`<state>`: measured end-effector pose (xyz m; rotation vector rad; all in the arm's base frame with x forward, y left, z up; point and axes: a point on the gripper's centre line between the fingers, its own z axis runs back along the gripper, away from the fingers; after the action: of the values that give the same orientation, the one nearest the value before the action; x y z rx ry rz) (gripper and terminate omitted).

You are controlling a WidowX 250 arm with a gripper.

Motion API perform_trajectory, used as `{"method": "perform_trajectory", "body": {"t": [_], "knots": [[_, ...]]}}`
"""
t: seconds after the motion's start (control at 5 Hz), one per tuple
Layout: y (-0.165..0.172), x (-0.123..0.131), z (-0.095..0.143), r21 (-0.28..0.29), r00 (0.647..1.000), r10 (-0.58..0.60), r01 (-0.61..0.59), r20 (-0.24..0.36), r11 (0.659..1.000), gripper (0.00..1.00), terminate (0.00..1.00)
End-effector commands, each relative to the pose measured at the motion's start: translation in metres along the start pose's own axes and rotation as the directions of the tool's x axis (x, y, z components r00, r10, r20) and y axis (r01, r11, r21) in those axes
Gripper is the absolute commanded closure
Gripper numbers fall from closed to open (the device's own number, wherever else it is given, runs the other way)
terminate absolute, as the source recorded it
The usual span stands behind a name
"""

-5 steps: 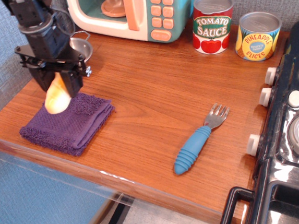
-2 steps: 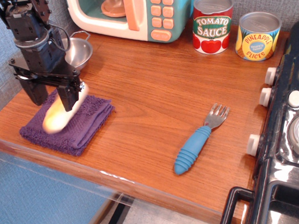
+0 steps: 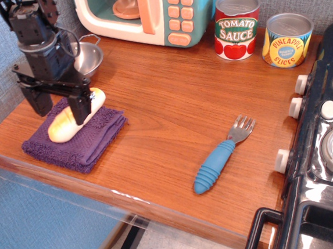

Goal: PLACE SAUSSAGE ON THE PURPLE CLOTH

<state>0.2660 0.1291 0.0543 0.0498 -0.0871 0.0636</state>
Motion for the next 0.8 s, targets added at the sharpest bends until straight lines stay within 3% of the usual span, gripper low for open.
{"method": "perform_trajectory", "body": {"t": [0.0,0.6], "knots": [[-0.02,0.019,0.037,-0.016,0.995,-0.051,0.053,0.084,0.998,0.0,0.0],[-0.048,0.019,0.04,-0.028,0.992,-0.102,0.105,0.072,0.994,0.0,0.0]]}}
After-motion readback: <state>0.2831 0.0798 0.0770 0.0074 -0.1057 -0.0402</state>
